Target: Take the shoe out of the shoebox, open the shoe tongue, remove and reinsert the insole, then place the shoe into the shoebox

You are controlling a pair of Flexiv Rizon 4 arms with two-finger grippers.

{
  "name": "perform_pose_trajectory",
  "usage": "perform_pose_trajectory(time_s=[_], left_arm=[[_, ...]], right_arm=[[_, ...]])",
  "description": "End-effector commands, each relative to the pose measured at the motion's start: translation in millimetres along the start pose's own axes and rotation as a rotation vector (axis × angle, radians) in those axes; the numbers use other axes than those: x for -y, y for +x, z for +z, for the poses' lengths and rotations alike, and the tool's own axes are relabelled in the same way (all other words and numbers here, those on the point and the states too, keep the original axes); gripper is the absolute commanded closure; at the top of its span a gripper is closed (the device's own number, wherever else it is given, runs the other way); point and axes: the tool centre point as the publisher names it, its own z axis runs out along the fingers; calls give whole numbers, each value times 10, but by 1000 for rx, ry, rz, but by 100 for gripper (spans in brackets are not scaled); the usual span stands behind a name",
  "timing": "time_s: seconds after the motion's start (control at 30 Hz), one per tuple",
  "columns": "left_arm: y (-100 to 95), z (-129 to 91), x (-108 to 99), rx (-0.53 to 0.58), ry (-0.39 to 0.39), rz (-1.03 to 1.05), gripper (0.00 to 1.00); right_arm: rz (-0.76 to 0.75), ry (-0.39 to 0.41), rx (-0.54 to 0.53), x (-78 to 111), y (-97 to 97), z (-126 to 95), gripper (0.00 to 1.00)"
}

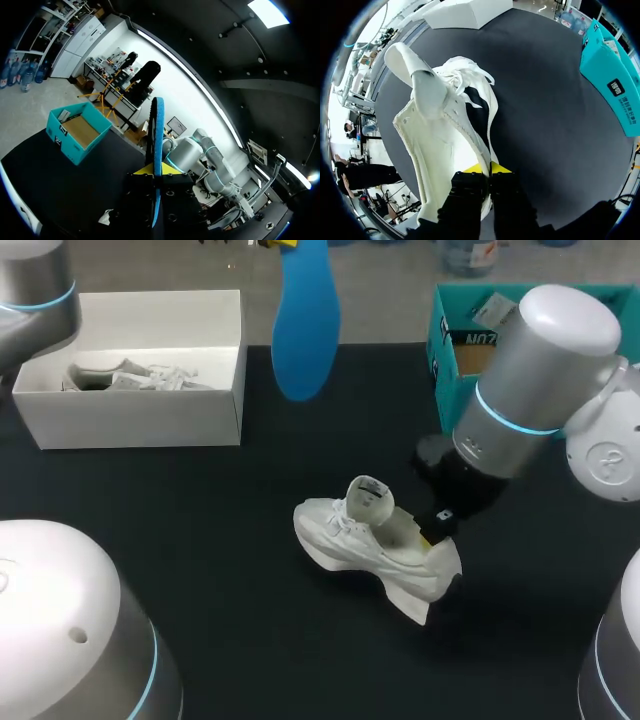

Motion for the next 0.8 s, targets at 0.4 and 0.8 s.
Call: perform_pose_trajectory(time_s=[0.4, 0.8], left_arm=[[2, 4, -14, 0, 3, 1, 100], [2, 4, -14, 0, 3, 1, 100]], right_arm=[[451, -70, 128, 152, 140, -8, 100], [563, -100, 145, 97, 150, 94, 100]])
